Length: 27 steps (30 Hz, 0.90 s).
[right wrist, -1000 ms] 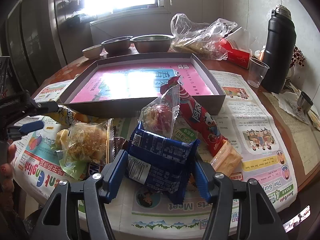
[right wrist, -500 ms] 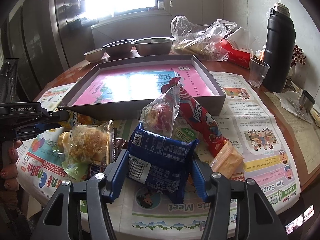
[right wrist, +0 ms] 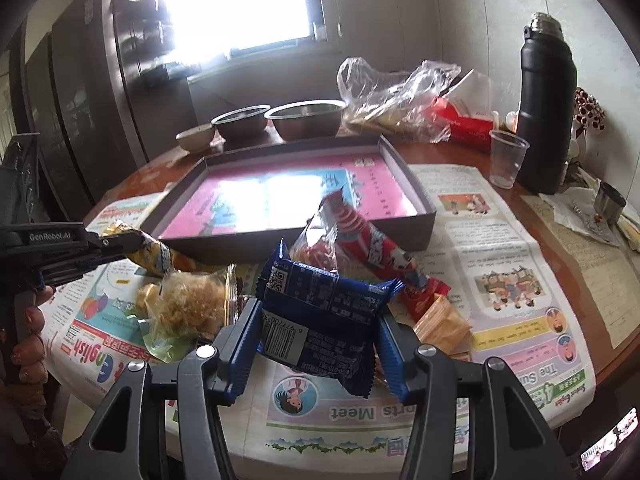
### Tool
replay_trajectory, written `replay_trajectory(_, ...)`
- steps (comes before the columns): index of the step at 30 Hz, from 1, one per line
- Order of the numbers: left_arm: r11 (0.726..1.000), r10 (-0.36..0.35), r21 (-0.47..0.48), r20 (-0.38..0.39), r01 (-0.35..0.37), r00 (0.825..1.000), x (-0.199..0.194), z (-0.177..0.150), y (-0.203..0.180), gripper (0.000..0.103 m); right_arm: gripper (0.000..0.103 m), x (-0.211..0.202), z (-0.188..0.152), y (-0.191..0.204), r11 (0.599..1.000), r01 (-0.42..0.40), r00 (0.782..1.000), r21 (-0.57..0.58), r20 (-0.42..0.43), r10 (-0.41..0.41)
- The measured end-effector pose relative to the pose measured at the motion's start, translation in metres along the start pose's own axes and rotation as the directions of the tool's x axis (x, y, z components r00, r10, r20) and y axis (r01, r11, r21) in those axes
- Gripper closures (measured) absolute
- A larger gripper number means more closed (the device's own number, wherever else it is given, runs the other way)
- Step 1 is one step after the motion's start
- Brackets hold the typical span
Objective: Organize snacks
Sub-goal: 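Grasp the yellow snack stick with the left tool while the right tool lifts the blue bag, then carry the yellow stick and blue bag over the pink-lined tray with both tools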
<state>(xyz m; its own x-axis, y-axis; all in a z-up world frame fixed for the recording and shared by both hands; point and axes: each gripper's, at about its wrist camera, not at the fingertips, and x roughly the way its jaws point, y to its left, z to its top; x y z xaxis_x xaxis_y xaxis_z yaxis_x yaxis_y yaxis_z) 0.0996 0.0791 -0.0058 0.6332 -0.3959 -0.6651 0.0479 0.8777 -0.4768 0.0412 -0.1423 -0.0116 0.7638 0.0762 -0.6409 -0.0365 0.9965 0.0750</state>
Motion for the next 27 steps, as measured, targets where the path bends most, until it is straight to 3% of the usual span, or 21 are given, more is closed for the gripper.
replay_trajectory(13,0.998,-0.01,0.069,0.064,0.005,0.998,-0.012,0.018,-0.033,0.092,0.049,-0.013,0.011,-0.016,0.999,0.009,0.998,0.04,0.056,-0.011)
replay_trajectory(27,0.997,-0.027,0.071,0.116,0.019,0.993,-0.012,0.046,-0.048,0.092,0.049,-0.009,0.024,-0.022,0.999,0.016,0.996,0.049,0.083,-0.021)
